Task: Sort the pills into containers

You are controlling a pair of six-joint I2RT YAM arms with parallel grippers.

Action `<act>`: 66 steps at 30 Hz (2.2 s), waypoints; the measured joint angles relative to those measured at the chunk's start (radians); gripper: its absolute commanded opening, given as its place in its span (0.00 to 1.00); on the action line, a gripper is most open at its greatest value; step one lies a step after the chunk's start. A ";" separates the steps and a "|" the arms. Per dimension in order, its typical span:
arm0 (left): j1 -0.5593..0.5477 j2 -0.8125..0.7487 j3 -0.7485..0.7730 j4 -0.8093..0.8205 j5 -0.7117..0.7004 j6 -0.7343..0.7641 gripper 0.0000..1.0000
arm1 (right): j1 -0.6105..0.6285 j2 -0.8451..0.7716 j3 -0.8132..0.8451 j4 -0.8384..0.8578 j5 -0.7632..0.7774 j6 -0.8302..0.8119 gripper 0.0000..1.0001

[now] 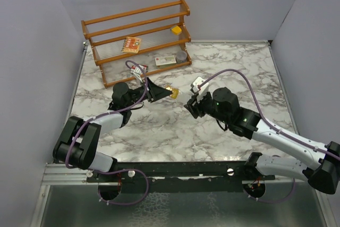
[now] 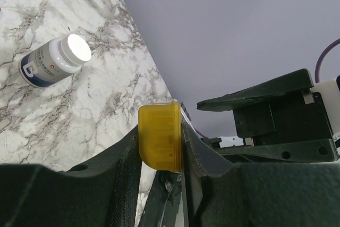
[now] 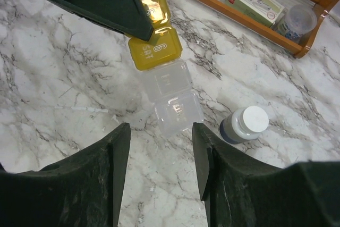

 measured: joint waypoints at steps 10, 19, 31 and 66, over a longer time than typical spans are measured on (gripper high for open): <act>0.000 0.002 0.000 -0.005 0.008 -0.024 0.00 | 0.001 0.023 -0.001 0.027 0.015 -0.013 0.53; 0.006 0.002 -0.002 -0.006 0.018 -0.030 0.00 | 0.002 0.044 -0.001 0.028 0.082 -0.014 0.50; 0.011 -0.019 -0.008 -0.008 0.024 -0.037 0.00 | 0.010 0.030 -0.047 0.097 0.171 -0.013 0.29; 0.013 -0.052 -0.039 0.024 0.047 -0.065 0.86 | 0.010 0.035 -0.058 0.208 0.118 0.040 0.01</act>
